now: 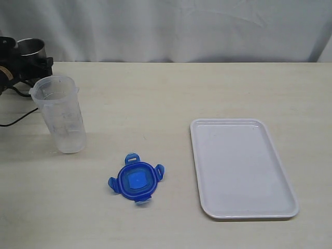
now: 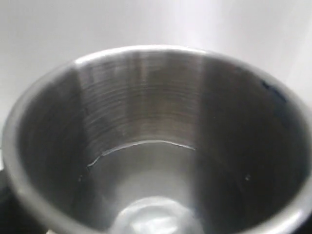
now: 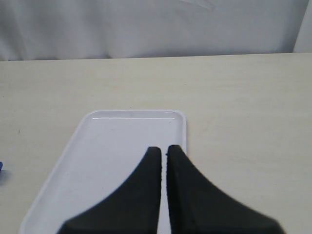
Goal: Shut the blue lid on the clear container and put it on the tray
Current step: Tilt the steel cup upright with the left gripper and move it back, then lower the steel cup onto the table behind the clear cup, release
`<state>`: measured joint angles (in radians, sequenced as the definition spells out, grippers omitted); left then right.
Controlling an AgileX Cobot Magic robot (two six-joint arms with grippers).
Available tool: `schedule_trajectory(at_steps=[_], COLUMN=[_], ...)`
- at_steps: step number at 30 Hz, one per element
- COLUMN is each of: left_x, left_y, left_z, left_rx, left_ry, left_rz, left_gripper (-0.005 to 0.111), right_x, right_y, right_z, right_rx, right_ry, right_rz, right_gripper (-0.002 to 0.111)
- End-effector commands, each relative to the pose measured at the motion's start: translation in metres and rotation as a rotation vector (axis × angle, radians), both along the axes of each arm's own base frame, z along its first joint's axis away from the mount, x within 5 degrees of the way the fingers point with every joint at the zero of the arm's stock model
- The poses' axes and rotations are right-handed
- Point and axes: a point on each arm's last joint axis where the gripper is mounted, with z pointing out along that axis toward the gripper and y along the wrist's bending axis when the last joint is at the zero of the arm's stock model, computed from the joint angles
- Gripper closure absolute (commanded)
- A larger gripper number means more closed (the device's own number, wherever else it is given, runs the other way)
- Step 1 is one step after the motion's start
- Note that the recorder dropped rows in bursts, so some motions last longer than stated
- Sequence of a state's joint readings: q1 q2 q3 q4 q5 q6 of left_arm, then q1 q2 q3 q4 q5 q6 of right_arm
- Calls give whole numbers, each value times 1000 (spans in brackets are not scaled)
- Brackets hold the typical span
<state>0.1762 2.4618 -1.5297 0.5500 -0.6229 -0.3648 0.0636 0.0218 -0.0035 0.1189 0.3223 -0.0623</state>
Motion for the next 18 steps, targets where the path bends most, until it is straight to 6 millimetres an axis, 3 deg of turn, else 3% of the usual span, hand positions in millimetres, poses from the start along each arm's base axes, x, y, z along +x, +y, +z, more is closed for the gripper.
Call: schedule_trajectory(at_steps=[1, 18], left_x=[2, -3], left_y=[-1, 4], left_z=[8, -4], left_rx=[-7, 43], left_ry=[-18, 171], left_rz=[5, 35], left_gripper=[16, 16], right_x=[0, 0], right_y=[0, 0], right_z=[-1, -1], right_rx=[1, 1], right_ry=[1, 1], right_rz=[3, 3], right_gripper=[104, 104])
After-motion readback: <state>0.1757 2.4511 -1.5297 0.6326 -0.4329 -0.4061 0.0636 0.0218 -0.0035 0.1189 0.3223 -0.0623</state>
